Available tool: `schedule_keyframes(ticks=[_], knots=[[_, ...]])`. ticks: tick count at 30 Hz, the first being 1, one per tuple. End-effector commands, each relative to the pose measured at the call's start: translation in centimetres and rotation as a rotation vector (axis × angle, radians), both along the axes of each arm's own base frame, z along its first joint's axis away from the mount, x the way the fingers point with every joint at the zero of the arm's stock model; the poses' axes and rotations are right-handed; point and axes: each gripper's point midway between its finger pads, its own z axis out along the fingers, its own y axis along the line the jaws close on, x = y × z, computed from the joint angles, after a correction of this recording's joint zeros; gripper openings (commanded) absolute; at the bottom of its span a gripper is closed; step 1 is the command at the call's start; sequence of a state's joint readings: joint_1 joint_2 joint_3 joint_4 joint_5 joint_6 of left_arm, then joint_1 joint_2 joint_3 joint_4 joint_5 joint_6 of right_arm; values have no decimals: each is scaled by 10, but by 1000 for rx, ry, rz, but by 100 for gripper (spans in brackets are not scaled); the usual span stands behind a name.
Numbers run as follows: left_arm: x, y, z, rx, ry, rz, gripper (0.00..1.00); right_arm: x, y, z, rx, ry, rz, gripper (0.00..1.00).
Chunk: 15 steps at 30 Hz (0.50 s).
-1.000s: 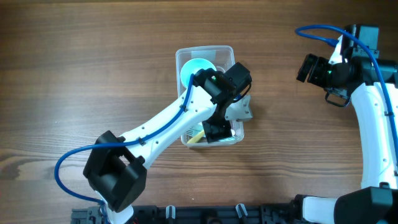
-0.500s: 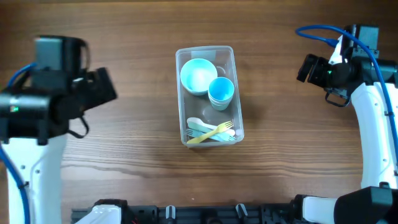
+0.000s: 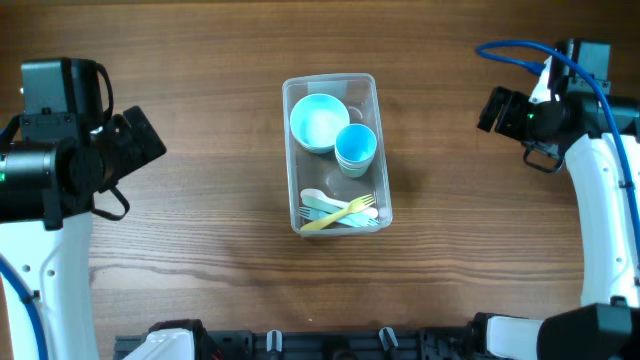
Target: Pack container
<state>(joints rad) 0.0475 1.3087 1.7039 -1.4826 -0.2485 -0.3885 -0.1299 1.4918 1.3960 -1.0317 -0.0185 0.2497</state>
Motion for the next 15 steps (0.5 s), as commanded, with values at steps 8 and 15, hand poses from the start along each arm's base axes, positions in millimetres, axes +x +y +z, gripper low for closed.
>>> schedule_keyframes(ticks=[8,15], knots=[[-1,0,1,-16,-8,18,100,-93,7,142,-211,-554,66,100],[-1,0,1,-16,-8,18,100,-121,29,28,-211,-726,190,100]])
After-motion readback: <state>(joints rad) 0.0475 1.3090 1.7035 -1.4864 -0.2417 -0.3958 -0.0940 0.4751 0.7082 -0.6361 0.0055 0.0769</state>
